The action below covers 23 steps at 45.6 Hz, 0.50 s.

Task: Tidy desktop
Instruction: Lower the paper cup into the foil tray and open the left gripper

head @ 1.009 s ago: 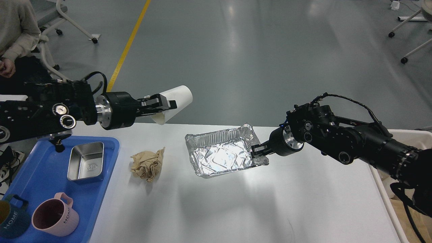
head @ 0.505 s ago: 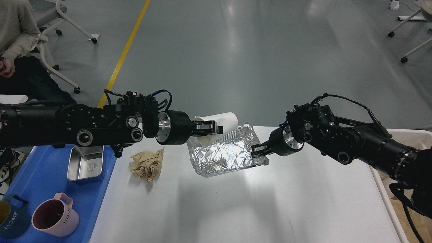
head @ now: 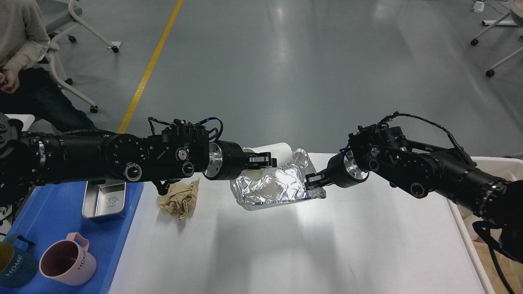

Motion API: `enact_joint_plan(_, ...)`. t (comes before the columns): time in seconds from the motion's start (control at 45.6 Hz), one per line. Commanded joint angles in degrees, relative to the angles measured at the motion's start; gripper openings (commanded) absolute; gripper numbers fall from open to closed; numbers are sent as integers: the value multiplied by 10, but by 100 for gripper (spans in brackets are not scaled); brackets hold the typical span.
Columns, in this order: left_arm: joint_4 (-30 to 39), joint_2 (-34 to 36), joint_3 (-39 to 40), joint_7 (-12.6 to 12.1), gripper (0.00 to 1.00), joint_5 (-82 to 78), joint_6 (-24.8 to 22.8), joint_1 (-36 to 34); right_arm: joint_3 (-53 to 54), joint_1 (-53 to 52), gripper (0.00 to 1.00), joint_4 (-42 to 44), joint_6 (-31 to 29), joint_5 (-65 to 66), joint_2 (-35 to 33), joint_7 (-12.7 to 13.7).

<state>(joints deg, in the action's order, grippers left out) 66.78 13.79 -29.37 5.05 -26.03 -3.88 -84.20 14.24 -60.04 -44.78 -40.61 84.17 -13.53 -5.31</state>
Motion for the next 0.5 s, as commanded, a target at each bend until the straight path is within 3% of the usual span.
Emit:
enact_joint_plan(0.0, -9, -5, 6, -6, 90, 1, 16, 6, 0, 0, 0, 0, 0, 0, 2, 0)
enact_joint_plan(0.483, -9, -22, 28, -5, 94, 22, 10, 13, 0, 0, 0, 0, 0, 0, -4, 0)
